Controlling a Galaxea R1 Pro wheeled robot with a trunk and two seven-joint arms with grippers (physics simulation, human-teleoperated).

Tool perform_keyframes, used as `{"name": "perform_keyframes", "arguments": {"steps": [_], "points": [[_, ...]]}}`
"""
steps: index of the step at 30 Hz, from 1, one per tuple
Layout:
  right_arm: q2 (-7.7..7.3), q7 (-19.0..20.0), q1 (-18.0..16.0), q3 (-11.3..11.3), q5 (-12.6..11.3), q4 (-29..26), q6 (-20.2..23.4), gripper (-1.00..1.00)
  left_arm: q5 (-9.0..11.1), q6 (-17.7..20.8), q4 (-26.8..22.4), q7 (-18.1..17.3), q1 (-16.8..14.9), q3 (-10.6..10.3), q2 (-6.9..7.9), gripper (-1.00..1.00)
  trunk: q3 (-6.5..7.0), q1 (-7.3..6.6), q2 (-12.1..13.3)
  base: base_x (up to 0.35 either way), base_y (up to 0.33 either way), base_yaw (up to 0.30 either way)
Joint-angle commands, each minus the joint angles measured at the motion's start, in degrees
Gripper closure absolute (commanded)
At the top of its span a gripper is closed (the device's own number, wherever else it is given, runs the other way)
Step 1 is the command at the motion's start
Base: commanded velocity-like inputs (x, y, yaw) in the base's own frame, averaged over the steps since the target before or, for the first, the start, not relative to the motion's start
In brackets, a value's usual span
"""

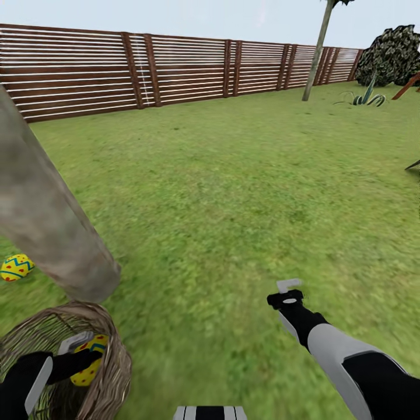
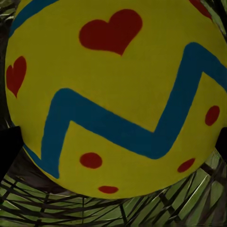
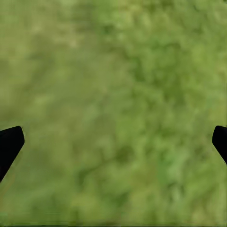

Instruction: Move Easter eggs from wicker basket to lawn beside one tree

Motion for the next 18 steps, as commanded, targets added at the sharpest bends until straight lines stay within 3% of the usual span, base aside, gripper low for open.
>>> {"name": "perform_keyframes", "arguments": {"steps": [1, 6, 11, 18], "points": [[0.69, -0.24, 0.0, 0.79, 0.11, 0.99, 0.68, -1.0, 0.4, 0.39, -0.05, -0.14, -0.02, 0.12, -0.01, 1.0, 0.19, -0.03, 0.0, 0.0, 0.0, 0.0], [0.82, -0.22, 0.0, 0.84, -0.12, 3.86, 0.72, -1.0, 0.35, 0.46, -0.05, -0.15, -0.02, 0.04, -0.29, 1.0, 1.29, -0.16, 0.07, -0.023, 0.006, 0.0], [0.68, -0.09, 0.0, 0.8, -0.75, 3.93, 0.81, -1.0, 0.24, 0.45, 0.04, -0.13, -0.02, 0.12, -0.37, 1.0, 2.4, -0.29, 0.13, -0.215, 0.061, 0.0], [0.6, -0.16, 0.0, 0.67, -0.8, 5.22, 0.87, -1.0, 0.08, 0.46, 0.21, 0.02, -0.02, 0.12, -0.37, 1.0, 3.95, -0.47, 0.23, -0.01, 0.002, 0.0]]}}
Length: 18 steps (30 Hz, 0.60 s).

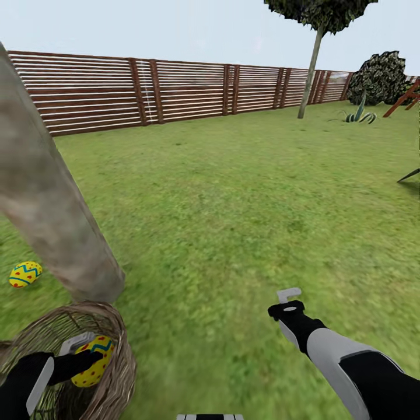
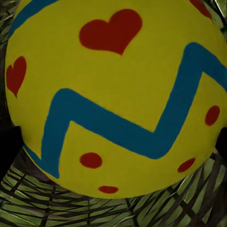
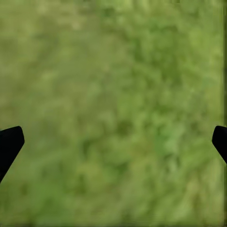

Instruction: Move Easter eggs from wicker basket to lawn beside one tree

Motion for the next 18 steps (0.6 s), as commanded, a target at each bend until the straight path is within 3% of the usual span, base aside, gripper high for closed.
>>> {"name": "perform_keyframes", "arguments": {"steps": [1, 7, 8, 9, 11, 13, 18], "points": [[-0.03, -0.17, 0.01, 0.33, 0.02, -0.12, 0.74, -1.0, 0.24, 0.35, -0.04, -0.1, -0.02, 0.08, -0.08, 1.0, 0.18, -0.03, 0.0, 0.0, 0.0, 0.0], [-0.06, -0.08, -0.01, -0.19, -1.0, -0.18, 15.35, -1.0, 0.16, 0.43, 0.95, -0.14, -0.02, -0.08, -1.53, 1.0, 1.51, -0.19, 0.08, 0.0, 0.0, 0.0], [-0.21, -0.08, -0.03, -0.4, -2.88, -0.33, 20.2, -1.0, 0.16, 0.52, 1.41, -0.16, -0.02, -0.06, -1.61, 1.0, 1.73, -0.21, 0.09, 0.0, 0.0, 0.0], [-1.12, -0.08, -0.04, -0.64, -7.11, -1.13, 28.36, -1.0, 0.16, 0.63, 1.76, -0.18, -0.02, -0.1, -1.65, 1.0, 1.95, -0.24, 0.11, 0.0, 0.0, 0.0], [-3.32, -0.08, -0.02, -0.6, -12.53, -3.31, 36.8, -1.0, 0.09, 1.64, 2.01, -0.18, -0.02, -0.2, -1.68, 1.0, 2.4, -0.29, 0.13, 0.0, 0.0, 0.0], [-4.4, -0.14, -0.04, -0.44, -13.83, -3.96, 38.61, -1.0, 0.13, 3.87, 2.04, -0.19, -0.02, -0.15, -1.58, 1.0, 2.84, -0.34, 0.16, 0.0, 0.0, 0.0], [-4.51, -0.09, -0.03, -0.26, -14.18, -4.23, 38.87, -1.0, -0.01, 4.73, 1.97, -0.19, -0.02, -0.02, -1.43, 1.0, 3.95, -0.47, 0.23, 0.0, 0.0, 0.0]]}}
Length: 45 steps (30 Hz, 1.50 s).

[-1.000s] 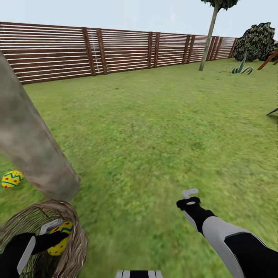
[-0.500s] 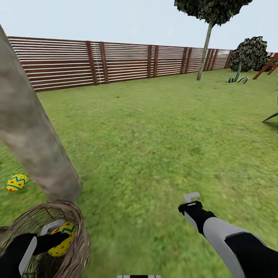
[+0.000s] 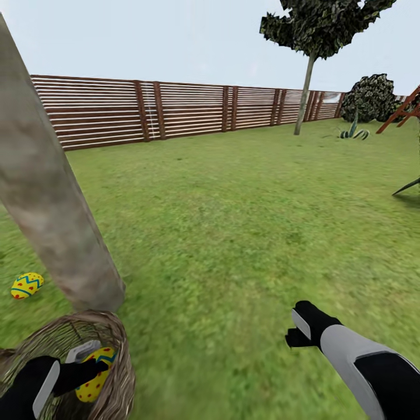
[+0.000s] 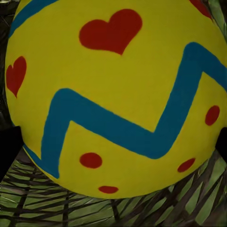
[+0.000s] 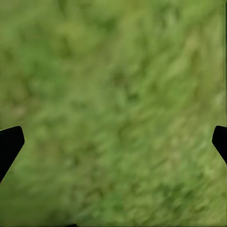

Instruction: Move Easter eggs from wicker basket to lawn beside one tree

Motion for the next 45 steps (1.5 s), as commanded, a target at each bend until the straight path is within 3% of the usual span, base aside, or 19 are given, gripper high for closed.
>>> {"name": "perform_keyframes", "arguments": {"steps": [1, 16, 45], "points": [[-0.02, -0.35, 0.0, 0.41, -0.64, -0.12, 0.11, -1.0, 0.21, 0.34, -0.08, -0.09, -0.02, 0.15, 0.03, 1.0, 0.18, -0.03, 0.0, 0.0, 0.0, 0.0], [0.3, -0.39, 0.03, 0.53, -0.42, 0.01, -1.81, -1.0, 0.01, 2.83, -0.03, 0.26, -0.02, 0.09, -0.07, 1.0, 3.5, -0.42, 0.2, -0.045, 0.011, 0.0], [0.51, -0.34, 0.03, 0.69, -0.38, 0.49, -1.84, -1.0, -0.01, 2.9, -0.05, 0.26, -0.02, 0.29, 0.01, 1.0, 9.92, -1.17, 0.59, -0.059, 0.022, 0.0]]}}
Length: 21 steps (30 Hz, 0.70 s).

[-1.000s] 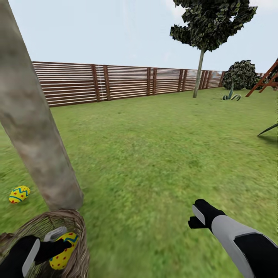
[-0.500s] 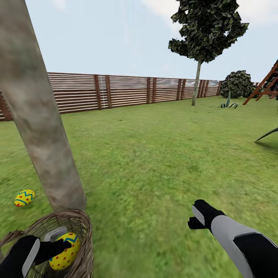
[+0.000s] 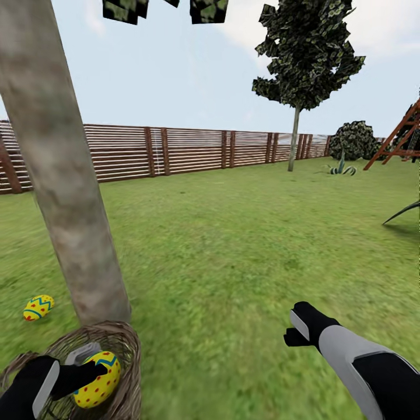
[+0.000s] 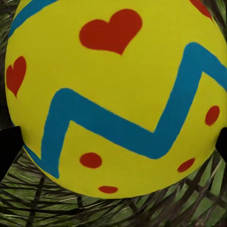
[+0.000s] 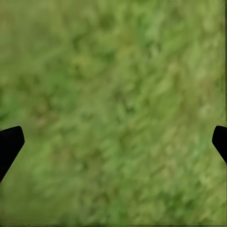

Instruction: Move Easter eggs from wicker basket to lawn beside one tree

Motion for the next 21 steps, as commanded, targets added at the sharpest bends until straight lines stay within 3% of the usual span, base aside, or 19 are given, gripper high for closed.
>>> {"name": "perform_keyframes", "arguments": {"steps": [1, 5, 21], "points": [[-0.02, -0.35, 0.0, 0.32, -0.64, -0.11, 0.23, -1.0, 0.2, 0.32, -0.06, -0.08, -0.03, 0.11, -0.01, 1.0, 0.13, -0.25, 0.37, -0.306, 0.0, 0.0], [-0.04, -0.35, 0.0, 0.35, -0.64, -0.12, 0.18, -1.0, 0.17, 0.32, -0.05, -0.08, -0.03, 0.06, -0.03, 1.0, 0.85, -1.13, 1.97, -0.2, 0.0, 0.0], [0.06, -0.35, 0.0, 0.38, -0.64, 0.05, -1.5, -1.0, 0.16, 0.23, 0.07, 0.0, -0.03, -0.34, -0.2, 1.0, 3.72, -4.65, 8.39, -0.003, 0.0, 0.0]]}}
